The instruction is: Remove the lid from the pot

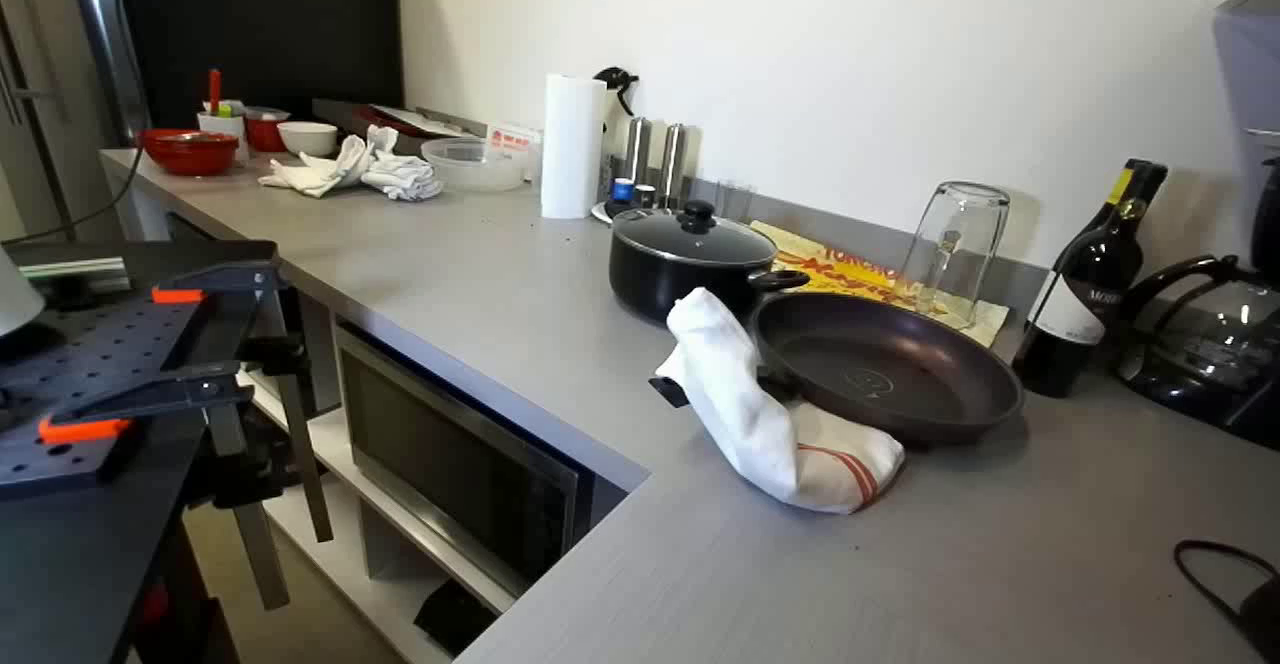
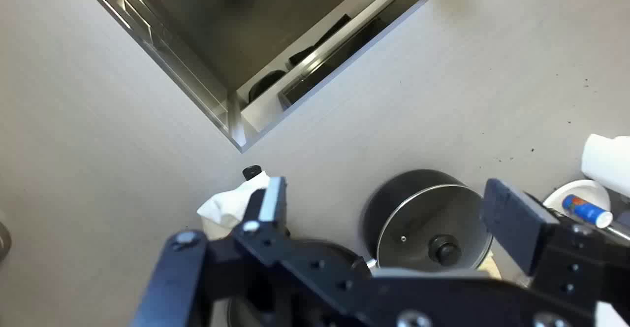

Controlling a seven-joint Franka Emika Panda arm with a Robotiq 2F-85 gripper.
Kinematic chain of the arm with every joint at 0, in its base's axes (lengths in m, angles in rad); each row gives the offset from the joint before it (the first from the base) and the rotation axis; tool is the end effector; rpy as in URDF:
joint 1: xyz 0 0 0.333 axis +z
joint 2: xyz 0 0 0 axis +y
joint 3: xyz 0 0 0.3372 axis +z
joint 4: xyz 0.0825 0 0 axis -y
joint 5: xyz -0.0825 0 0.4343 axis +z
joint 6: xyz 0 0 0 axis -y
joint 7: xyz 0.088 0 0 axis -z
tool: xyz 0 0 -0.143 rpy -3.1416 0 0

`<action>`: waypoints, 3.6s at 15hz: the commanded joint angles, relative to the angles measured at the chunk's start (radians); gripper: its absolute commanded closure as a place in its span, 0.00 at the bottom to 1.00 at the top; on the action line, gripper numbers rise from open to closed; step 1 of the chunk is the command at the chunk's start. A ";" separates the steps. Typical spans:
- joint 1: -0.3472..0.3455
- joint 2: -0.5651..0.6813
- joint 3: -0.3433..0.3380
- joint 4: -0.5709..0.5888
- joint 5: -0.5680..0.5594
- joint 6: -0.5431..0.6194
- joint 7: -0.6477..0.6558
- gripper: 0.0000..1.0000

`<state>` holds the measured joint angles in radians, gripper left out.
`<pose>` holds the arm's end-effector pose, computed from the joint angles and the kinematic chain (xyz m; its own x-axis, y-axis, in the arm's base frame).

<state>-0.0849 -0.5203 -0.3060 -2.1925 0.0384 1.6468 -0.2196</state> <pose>0.3971 -0.1753 0.5492 0.9912 -0.1324 -0.0037 -0.1307 -0.9725 -0.1928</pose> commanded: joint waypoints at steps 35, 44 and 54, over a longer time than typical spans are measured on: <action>0.106 0.710 0.321 0.458 -0.089 0.071 0.032 0.00; 0.157 0.935 0.361 0.635 -0.132 0.130 0.045 0.00; 0.232 1.178 0.384 0.818 -0.164 0.121 0.044 0.00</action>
<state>0.1281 0.5704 0.0747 -1.4779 -0.0907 1.7952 -0.1899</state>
